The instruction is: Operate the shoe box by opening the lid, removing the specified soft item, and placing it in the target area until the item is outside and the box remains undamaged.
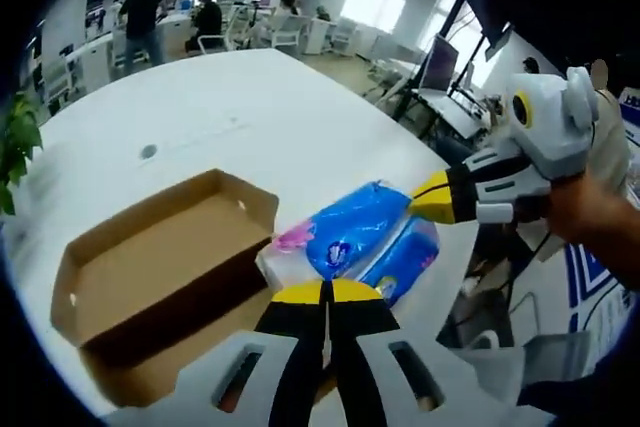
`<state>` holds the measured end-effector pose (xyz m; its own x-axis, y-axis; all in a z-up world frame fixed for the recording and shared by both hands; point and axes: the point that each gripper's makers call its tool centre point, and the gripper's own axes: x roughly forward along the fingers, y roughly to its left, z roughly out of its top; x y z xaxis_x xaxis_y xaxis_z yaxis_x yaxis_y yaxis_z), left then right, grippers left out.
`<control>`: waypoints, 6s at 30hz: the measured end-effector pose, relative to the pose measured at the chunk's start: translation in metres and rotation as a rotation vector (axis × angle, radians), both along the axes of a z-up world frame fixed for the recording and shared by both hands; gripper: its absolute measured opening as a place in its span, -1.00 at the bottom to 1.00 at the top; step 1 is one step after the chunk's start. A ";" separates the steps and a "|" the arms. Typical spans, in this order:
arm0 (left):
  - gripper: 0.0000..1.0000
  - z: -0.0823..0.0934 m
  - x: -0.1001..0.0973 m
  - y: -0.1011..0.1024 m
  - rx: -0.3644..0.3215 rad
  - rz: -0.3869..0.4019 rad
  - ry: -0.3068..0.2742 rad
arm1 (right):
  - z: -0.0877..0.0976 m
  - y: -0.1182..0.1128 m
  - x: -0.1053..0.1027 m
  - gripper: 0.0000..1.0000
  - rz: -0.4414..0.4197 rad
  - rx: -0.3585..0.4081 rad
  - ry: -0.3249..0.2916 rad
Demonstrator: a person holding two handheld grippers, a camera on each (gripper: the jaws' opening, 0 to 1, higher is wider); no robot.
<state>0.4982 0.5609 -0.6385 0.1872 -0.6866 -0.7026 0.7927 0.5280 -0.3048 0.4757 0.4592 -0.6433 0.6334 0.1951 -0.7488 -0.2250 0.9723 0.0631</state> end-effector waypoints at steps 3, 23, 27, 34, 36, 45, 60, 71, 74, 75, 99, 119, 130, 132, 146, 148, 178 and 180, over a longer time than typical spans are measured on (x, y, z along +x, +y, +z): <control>-1.00 -0.001 -0.004 -0.013 -0.001 -0.011 0.002 | -0.002 -0.011 -0.004 -1.00 -0.011 0.001 -0.001; -1.00 -0.019 -0.016 -0.080 0.016 -0.073 0.010 | -0.018 -0.078 -0.018 -1.00 -0.063 0.013 0.006; -1.00 -0.021 -0.019 -0.096 0.017 -0.090 0.013 | -0.021 -0.096 -0.021 -1.00 -0.080 0.014 0.006; -1.00 -0.025 -0.022 -0.128 0.018 -0.121 0.019 | -0.024 -0.125 -0.024 -1.00 -0.101 0.011 0.006; -1.00 -0.027 -0.024 -0.137 0.019 -0.128 0.018 | -0.025 -0.134 -0.025 -1.00 -0.109 0.010 0.005; -1.00 -0.034 -0.031 -0.174 0.011 -0.158 0.029 | -0.029 -0.173 -0.031 -1.00 -0.140 0.000 0.007; -1.00 -0.044 -0.040 -0.227 0.021 -0.218 0.037 | -0.039 -0.223 -0.041 -1.00 -0.178 -0.016 0.017; -1.00 -0.049 -0.044 -0.254 0.017 -0.244 0.056 | -0.039 -0.253 -0.040 -1.00 -0.201 -0.029 0.015; -1.00 -0.051 -0.045 -0.259 0.014 -0.249 0.059 | -0.040 -0.259 -0.040 -1.00 -0.204 -0.033 0.016; -1.00 -0.051 -0.046 -0.262 0.013 -0.250 0.061 | -0.040 -0.261 -0.040 -1.00 -0.205 -0.034 0.017; -1.00 -0.085 -0.049 -0.283 0.036 -0.252 0.062 | -0.073 -0.284 -0.041 -1.00 -0.218 -0.037 0.038; -1.00 -0.116 -0.034 -0.279 0.080 -0.197 0.052 | -0.108 -0.280 -0.033 -1.00 -0.211 0.000 0.079; -0.85 -0.116 -0.028 -0.272 0.079 -0.202 0.031 | -0.112 -0.279 -0.031 -0.81 -0.209 -0.019 0.082; -0.78 -0.114 -0.029 -0.271 0.074 -0.208 0.029 | -0.109 -0.280 -0.031 -0.78 -0.212 -0.021 0.077; -0.54 -0.080 -0.026 -0.261 0.006 -0.202 0.001 | -0.080 -0.270 -0.033 -0.74 -0.217 -0.050 0.043; -0.55 -0.076 -0.026 -0.257 0.004 -0.202 -0.005 | -0.077 -0.267 -0.034 -0.74 -0.214 -0.054 0.039; -0.59 -0.030 -0.025 -0.178 -0.028 -0.142 -0.048 | -0.034 -0.193 -0.039 -0.73 -0.162 -0.084 0.012; -0.59 -0.027 -0.023 -0.168 -0.031 -0.130 -0.049 | -0.031 -0.184 -0.036 -0.73 -0.147 -0.088 0.009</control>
<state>0.4756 0.3932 -0.6659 0.1287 -0.7286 -0.6727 0.8680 0.4108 -0.2789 0.4396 0.2755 -0.6744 0.6437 0.0341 -0.7645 -0.0796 0.9966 -0.0226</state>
